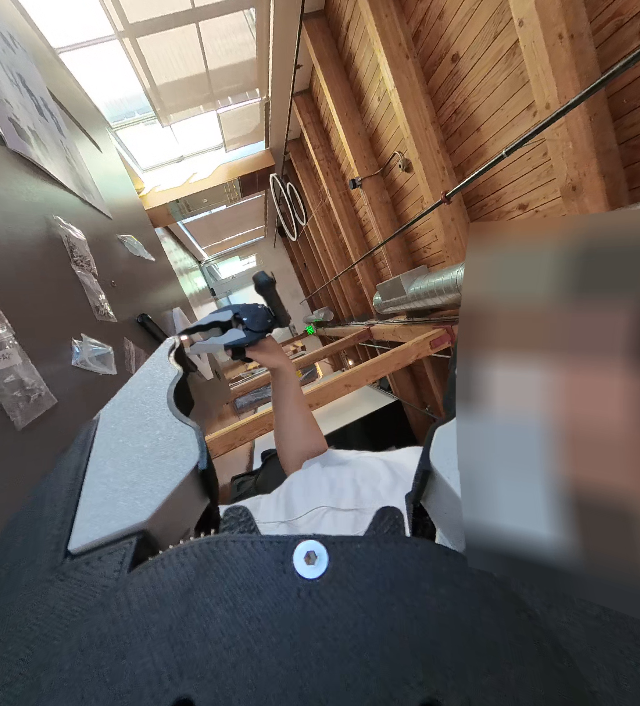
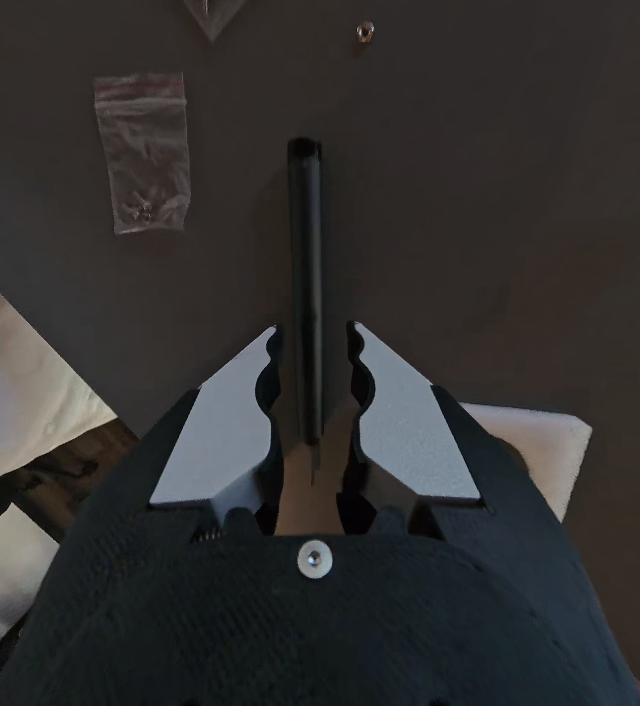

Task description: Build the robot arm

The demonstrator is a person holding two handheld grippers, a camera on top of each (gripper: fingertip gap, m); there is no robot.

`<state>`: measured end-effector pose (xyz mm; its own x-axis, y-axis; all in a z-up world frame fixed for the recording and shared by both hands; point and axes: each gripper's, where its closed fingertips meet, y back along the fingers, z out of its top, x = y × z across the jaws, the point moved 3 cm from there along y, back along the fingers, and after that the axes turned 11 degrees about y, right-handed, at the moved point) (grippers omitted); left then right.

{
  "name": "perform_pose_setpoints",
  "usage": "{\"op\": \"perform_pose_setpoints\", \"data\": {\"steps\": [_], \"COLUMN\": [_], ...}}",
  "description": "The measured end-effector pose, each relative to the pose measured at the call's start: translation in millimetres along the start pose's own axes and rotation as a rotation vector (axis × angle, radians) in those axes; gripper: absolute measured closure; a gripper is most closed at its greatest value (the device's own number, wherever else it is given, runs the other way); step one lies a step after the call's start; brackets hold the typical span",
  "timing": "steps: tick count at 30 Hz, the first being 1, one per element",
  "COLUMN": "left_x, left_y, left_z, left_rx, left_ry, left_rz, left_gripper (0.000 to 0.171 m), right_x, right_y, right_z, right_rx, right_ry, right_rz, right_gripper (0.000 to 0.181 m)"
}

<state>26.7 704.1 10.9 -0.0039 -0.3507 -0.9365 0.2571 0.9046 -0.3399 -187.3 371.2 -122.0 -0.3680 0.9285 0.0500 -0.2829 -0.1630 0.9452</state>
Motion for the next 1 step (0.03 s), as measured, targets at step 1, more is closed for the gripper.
{"op": "perform_pose_setpoints", "data": {"steps": [1], "left_x": [-1.0], "left_y": [-3.1], "left_z": [-1.0], "left_rx": [0.005], "left_ry": [-0.005], "left_rz": [-0.001], "left_gripper": [0.040], "right_x": [-1.6], "right_y": [-0.9], "right_z": [-5.3], "right_rx": [0.000], "right_ry": [0.003], "right_rz": [0.005], "right_gripper": [0.149]}}
